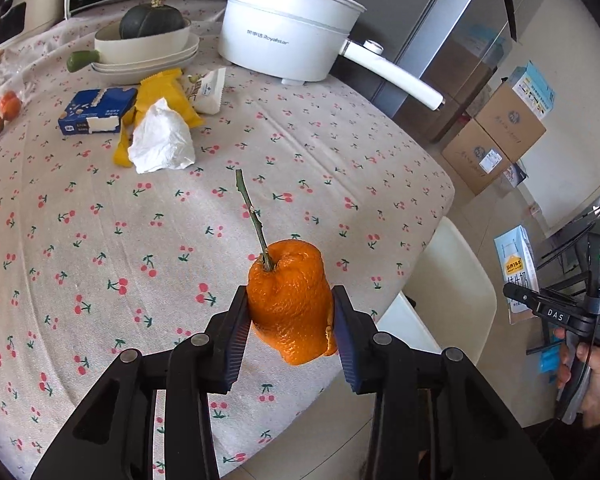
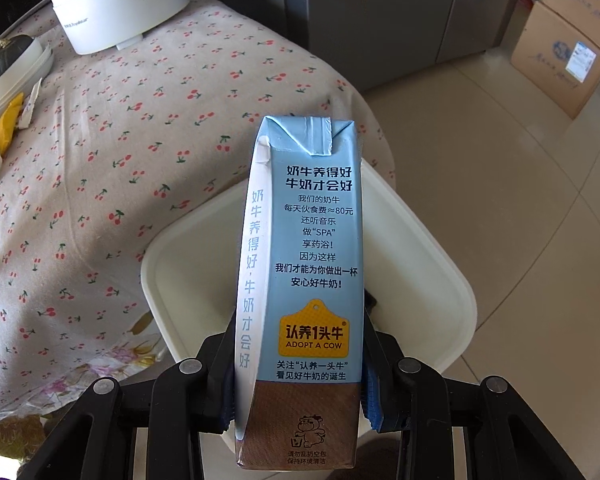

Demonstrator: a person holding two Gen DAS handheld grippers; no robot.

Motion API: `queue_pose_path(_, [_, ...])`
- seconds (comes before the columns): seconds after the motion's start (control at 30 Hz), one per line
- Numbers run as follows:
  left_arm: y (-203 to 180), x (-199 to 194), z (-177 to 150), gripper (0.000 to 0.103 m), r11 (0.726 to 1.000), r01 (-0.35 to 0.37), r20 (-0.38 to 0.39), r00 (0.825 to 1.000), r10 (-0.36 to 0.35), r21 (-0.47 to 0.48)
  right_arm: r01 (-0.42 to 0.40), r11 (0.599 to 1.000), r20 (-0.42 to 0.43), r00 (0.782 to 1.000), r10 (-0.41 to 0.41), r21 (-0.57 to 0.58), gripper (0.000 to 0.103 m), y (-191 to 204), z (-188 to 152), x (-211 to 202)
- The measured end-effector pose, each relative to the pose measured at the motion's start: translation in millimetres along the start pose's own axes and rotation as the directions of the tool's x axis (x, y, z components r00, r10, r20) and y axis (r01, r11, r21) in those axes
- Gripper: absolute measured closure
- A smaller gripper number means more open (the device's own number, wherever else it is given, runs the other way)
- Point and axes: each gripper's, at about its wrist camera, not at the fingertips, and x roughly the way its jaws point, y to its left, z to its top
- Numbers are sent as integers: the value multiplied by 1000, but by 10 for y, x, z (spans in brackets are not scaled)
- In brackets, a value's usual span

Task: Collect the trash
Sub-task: 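Carry the orange peel and milk carton over the white bin and release both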

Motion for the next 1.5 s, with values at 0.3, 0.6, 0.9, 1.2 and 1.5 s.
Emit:
queue_pose_path(0.3, [-601,215,44,62,992,89,-27,996,-87,90,31,999,-31,999,-30,38,62,-305,-89,116])
queue_pose_path(0.6, [-1215,577,19,62,969,161,-83,986,-147,186,55,997,-65,997,-51,61,62,-521,-162,231])
queue_pose_path(0.9, [-1664,1027,-24,61,943,180,-117,981,-153,280,65,995,-84,995,-59,70,62,-626,-191,306])
queue_pose_path(1.2, [-1712,1177,-5,16,933,110,-68,993,-93,343,74,994,-91,994,-66,82,62,-661,-175,360])
queue_pose_path(1.5, [-1600,1006,26,13,929,17,-29,1000,-7,370,71,995,-89,994,-64,76,62,-619,-156,365])
